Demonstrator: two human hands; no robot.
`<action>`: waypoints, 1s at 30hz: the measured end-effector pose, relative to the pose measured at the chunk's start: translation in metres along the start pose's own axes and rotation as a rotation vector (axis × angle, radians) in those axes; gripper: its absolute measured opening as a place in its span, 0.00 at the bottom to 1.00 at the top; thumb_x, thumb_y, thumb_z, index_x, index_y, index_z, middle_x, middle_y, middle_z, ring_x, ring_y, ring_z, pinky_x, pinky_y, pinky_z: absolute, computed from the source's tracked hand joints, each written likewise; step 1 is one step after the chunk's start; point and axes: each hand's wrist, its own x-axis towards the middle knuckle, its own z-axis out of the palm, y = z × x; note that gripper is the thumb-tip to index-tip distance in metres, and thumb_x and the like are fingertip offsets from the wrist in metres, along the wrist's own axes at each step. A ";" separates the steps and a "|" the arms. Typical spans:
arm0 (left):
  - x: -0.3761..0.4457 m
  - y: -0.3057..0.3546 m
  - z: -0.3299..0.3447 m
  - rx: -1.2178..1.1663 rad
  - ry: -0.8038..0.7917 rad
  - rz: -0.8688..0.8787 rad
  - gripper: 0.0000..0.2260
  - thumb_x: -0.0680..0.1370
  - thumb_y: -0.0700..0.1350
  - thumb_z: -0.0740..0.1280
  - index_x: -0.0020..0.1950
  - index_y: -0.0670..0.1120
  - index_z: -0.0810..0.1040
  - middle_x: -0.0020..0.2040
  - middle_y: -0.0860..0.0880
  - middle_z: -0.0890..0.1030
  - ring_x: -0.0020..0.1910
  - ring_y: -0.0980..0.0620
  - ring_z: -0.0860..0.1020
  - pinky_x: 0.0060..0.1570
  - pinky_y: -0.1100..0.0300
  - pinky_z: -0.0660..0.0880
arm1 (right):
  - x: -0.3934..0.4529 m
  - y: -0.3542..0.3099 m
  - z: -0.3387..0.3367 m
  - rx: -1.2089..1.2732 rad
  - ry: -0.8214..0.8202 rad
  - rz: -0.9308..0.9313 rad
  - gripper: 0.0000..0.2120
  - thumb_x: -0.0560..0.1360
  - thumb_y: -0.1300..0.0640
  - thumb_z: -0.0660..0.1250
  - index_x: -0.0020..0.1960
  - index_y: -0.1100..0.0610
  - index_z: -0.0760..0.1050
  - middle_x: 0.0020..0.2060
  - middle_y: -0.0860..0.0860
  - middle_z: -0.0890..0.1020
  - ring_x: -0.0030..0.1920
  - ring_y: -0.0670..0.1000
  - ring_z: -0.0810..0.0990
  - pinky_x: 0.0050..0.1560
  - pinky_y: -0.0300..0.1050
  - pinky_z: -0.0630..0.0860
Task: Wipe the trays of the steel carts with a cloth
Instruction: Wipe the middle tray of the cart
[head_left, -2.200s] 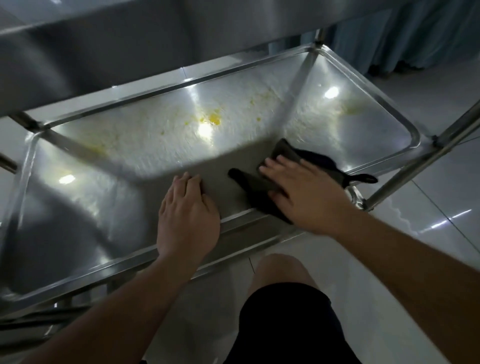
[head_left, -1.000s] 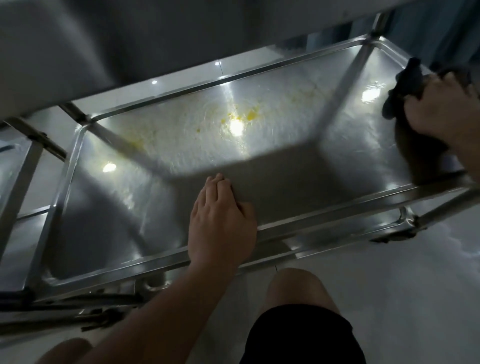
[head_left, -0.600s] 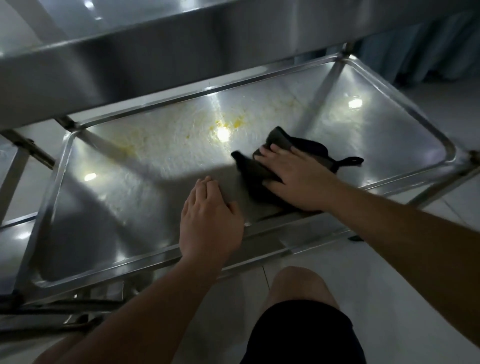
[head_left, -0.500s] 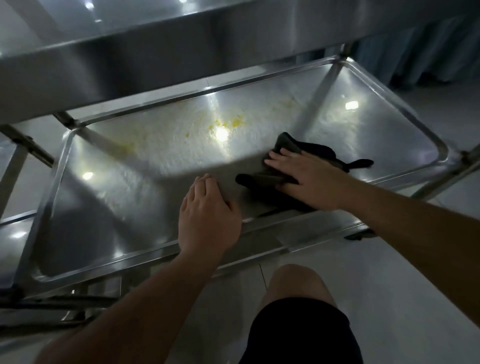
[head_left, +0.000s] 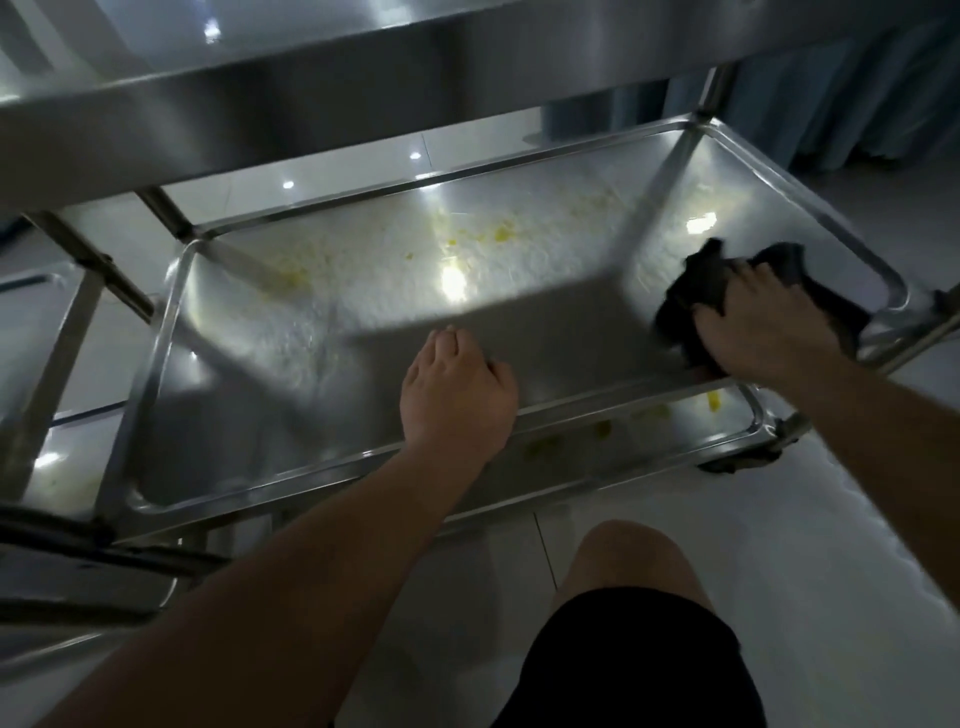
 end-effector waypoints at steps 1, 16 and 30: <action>0.002 -0.003 -0.002 -0.018 -0.019 0.016 0.21 0.86 0.51 0.53 0.71 0.40 0.72 0.71 0.41 0.74 0.74 0.42 0.70 0.75 0.45 0.67 | -0.011 -0.022 0.004 0.006 0.015 -0.061 0.34 0.80 0.41 0.50 0.79 0.61 0.63 0.77 0.59 0.68 0.79 0.60 0.63 0.78 0.62 0.61; -0.058 -0.243 -0.084 0.016 0.171 -0.270 0.24 0.85 0.60 0.56 0.79 0.55 0.60 0.83 0.46 0.60 0.81 0.37 0.62 0.76 0.34 0.61 | -0.034 -0.100 0.005 0.155 -0.052 -0.010 0.28 0.83 0.44 0.55 0.81 0.52 0.61 0.80 0.54 0.64 0.81 0.58 0.60 0.79 0.63 0.58; -0.062 -0.246 -0.065 0.056 0.177 -0.297 0.28 0.86 0.57 0.51 0.84 0.44 0.61 0.83 0.42 0.62 0.83 0.44 0.58 0.81 0.46 0.54 | -0.104 -0.402 0.055 0.111 -0.168 -0.632 0.33 0.84 0.40 0.48 0.86 0.52 0.49 0.85 0.48 0.48 0.84 0.50 0.43 0.82 0.56 0.38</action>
